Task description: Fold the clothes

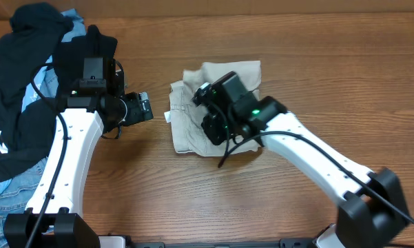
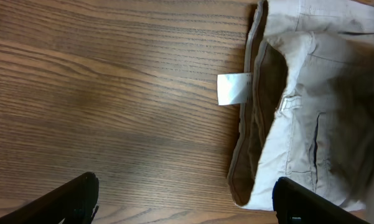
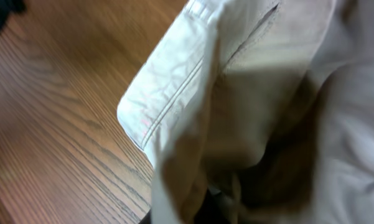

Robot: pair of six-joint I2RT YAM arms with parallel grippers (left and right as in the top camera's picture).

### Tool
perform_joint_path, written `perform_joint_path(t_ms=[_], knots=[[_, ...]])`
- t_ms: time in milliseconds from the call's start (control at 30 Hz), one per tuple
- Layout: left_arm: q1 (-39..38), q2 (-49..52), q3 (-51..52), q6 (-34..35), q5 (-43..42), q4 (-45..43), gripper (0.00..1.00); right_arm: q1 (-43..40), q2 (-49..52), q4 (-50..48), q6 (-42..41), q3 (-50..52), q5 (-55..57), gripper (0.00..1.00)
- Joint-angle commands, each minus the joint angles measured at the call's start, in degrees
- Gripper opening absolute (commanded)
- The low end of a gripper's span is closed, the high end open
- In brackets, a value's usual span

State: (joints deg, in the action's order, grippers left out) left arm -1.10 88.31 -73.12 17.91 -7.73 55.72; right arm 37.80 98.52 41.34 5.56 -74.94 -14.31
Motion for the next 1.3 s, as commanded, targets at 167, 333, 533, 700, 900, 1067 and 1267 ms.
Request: perform_joint_path(t_ms=[167, 333, 533, 700, 900, 1067, 1267], knots=[[0.0, 0.09, -0.2, 0.55, 0.44, -0.04, 0.92, 2.16, 4.68, -4.9, 0.31, -0.28, -4.35, 0.04], [0.0, 0.09, -0.2, 0.57, 0.44, -0.04, 0.93, 2.62, 4.46, -4.46, 0.48, -4.92, -6.97, 0.04], [0.0, 0.09, -0.17, 0.57, 0.44, -0.04, 0.93, 6.82, 4.46, -0.9, 8.02, -7.56, -11.47, 0.05], [-0.07, 0.09, -0.17, 0.57, -0.04, 0.04, 0.93, 6.75, 3.21, 5.42, 7.23, -8.98, 4.48, 0.62], [-0.07, 0.09, -0.17, 0.52, -3.32, 0.48, 0.97, -6.73, -7.56, 10.62, -0.81, -14.08, 7.87, 0.84], [-1.55, 0.83, -0.09, 0.33, -10.38, 3.04, 0.7, -17.11, -7.65, 20.98, -5.66, -13.14, 7.87, 0.81], [-9.86, 10.03, 0.87, -0.33, -17.88, 1.31, 0.75, -21.81, -7.65, 23.56, -5.86, -13.14, 7.82, 0.81]])
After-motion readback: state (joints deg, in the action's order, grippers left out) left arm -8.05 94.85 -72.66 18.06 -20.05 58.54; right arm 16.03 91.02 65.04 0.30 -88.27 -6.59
